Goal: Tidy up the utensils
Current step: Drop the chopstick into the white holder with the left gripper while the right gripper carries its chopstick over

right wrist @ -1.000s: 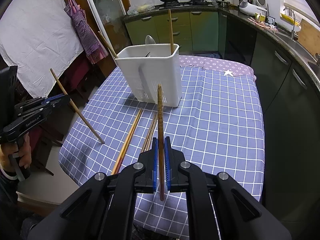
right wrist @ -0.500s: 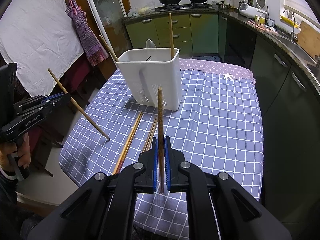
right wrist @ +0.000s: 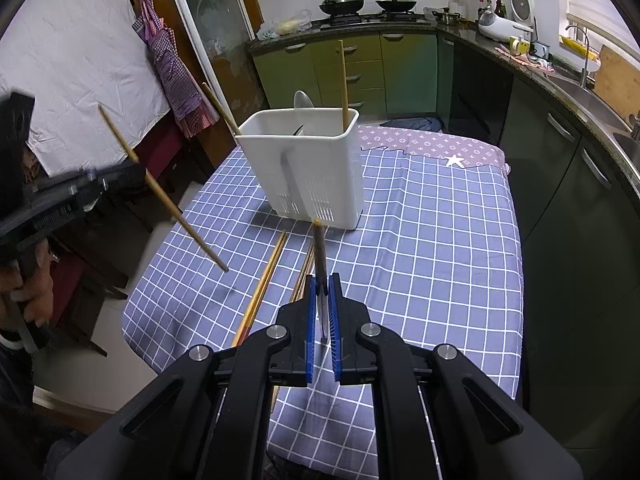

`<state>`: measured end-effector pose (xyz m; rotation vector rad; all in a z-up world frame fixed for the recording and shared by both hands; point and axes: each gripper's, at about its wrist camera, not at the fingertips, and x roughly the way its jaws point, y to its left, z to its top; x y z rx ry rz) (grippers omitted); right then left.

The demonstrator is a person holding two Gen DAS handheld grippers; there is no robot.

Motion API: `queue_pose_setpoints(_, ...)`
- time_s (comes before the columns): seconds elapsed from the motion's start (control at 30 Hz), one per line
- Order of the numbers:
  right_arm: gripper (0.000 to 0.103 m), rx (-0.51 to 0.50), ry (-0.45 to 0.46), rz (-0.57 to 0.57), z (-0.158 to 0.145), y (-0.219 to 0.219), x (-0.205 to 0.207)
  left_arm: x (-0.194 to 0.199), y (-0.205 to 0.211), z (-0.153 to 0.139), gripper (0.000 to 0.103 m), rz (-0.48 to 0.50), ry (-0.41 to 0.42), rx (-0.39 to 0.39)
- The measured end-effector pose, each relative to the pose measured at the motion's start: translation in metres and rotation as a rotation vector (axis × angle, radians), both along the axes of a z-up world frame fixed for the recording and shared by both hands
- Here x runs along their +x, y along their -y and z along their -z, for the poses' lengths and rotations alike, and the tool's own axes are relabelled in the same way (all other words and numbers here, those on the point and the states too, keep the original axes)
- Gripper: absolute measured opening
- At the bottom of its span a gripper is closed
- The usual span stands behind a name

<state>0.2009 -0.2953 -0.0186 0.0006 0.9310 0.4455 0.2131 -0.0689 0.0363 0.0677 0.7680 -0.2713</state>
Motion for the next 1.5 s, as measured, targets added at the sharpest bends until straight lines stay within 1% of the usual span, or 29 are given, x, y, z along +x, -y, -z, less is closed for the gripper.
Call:
queue_pose_setpoints(0.17, 0.007, 0.002, -0.004, 0.0, 0.002, 0.002, 0.001, 0.013, 0.008, -0.044, 0.006, 0.001, 0.071, -0.027)
queue_pose_setpoints(0.27, 0.007, 0.006, -0.005, -0.001, 0.003, 0.003, 0.002, 0.022, 0.013, -0.074, 0.006, -0.009, 0.138, -0.038)
queue_pose_setpoints(0.37, 0.007, 0.01, -0.007, -0.003, 0.004, 0.004, 0.003, 0.034, 0.018, -0.097, 0.006, -0.03, 0.194, -0.048)
queue_pose_setpoints(0.47, 0.007, 0.018, -0.006, -0.002, 0.005, 0.006, 0.004, 0.05, 0.021, -0.109, 0.006, -0.056, 0.238, -0.047)
queue_pose_setpoints(0.53, 0.007, 0.021, -0.006, -0.002, 0.006, 0.008, 0.004, 0.063, 0.023, -0.108, 0.006, -0.072, 0.255, -0.036)
queue_pose_setpoints(0.6, 0.007, 0.021, -0.006, -0.001, 0.006, 0.01, 0.004, 0.077, 0.025, -0.098, 0.006, -0.09, 0.248, -0.025)
queue_pose_setpoints(0.8, 0.007, 0.023, -0.008, 0.005, 0.006, 0.012, 0.005, 0.112, 0.032, -0.051, 0.006, -0.108, 0.141, -0.004)
queue_pose_setpoints(0.93, 0.007, 0.024, 0.004, 0.002, -0.004, 0.01, 0.005, 0.12, 0.03, -0.031, 0.006, -0.11, 0.099, 0.008)
queue_pose_setpoints(1.0, 0.007, 0.026, 0.021, -0.003, -0.013, 0.008, 0.006, 0.118, 0.028, -0.031, 0.01, -0.103, 0.095, 0.003)
queue_pose_setpoints(1.07, 0.007, 0.033, 0.042, -0.007, -0.026, 0.007, 0.008, 0.11, 0.023, -0.036, 0.024, -0.098, 0.103, -0.014)
queue_pose_setpoints(1.13, 0.007, 0.051, 0.078, -0.009, -0.047, 0.007, 0.011, 0.099, 0.018, -0.044, 0.032, -0.083, 0.118, -0.031)
queue_pose_setpoints(1.23, 0.007, 0.077, 0.149, -0.003, -0.084, 0.006, 0.015, 0.079, 0.009, -0.058, 0.034, -0.08, 0.161, -0.027)
queue_pose_setpoints(1.3, 0.007, 0.114, 0.203, 0.004, -0.112, 0.005, 0.019, 0.066, 0.0, -0.066, 0.039, -0.078, 0.172, -0.038)
queue_pose_setpoints(1.33, 0.007, 0.125, 0.225, 0.006, -0.123, 0.004, 0.021, 0.056, -0.007, -0.068, 0.043, -0.08, 0.175, -0.048)
queue_pose_setpoints(1.37, 0.007, 0.135, 0.252, 0.01, -0.136, 0.003, 0.025, 0.046, -0.014, -0.069, 0.047, -0.087, 0.18, -0.057)
queue_pose_setpoints(1.43, 0.007, 0.159, 0.305, 0.023, -0.161, -0.002, 0.037, 0.028, -0.026, -0.068, 0.048, -0.09, 0.183, -0.067)
queue_pose_setpoints(1.5, 0.007, 0.17, 0.337, 0.044, -0.176, -0.007, 0.052, 0.015, -0.036, -0.061, 0.049, -0.094, 0.169, -0.071)
